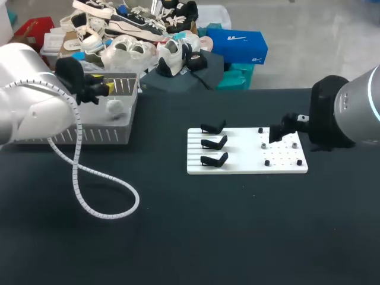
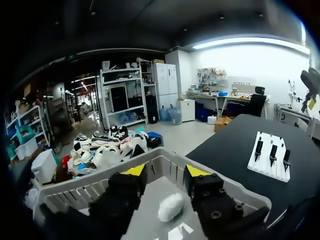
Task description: Pick up each earbud case from the left stands, insert the matching earbuds, close the lid, and place the case in the box.
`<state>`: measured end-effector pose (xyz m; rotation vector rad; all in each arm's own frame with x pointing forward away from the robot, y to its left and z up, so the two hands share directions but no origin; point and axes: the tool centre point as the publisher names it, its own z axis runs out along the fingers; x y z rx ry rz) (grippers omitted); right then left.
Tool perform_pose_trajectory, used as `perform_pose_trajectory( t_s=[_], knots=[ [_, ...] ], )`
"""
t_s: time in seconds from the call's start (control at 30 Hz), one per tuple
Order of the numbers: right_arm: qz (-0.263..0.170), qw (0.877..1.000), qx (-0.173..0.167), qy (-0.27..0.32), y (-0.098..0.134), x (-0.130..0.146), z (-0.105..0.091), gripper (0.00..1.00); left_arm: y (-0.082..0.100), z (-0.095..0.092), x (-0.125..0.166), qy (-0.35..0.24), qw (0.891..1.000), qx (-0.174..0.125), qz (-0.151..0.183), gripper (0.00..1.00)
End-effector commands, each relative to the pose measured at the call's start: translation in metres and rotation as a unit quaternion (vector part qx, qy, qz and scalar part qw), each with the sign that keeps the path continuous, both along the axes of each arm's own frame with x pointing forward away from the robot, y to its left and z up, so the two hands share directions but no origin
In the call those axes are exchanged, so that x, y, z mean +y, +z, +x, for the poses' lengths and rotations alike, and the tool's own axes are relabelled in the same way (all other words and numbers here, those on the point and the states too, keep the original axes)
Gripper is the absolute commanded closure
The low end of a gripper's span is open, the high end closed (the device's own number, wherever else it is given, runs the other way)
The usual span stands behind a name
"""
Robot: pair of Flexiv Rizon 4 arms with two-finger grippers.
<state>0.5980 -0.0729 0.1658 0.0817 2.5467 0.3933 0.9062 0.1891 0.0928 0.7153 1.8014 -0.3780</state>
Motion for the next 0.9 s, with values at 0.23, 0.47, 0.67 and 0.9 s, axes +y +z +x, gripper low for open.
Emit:
perform_pose_trajectory(
  t_s=[0.23, 0.47, 0.67, 0.9],
  knots=[
    [0.002, 1.000, -0.004, -0.001, -0.002, -0.001, -0.001, 0.00, 0.011, -0.007, -0.005, -0.019, 0.999, -0.024, -0.012, 0.00],
    [0.002, 1.000, -0.004, -0.001, -0.002, -0.001, -0.001, 0.00, 0.039, -0.037, -0.041, -0.092, 0.995, -0.035, -0.027, 0.00],
    [0.002, 1.000, -0.004, -0.001, -0.002, -0.001, -0.001, 0.00, 0.056, -0.061, -0.061, -0.147, 0.988, -0.030, -0.042, 0.00],
    [0.002, 1.000, -0.004, -0.001, -0.002, -0.001, -0.001, 0.00, 0.063, -0.085, -0.078, -0.205, 0.977, -0.017, -0.050, 0.00]
  ],
)
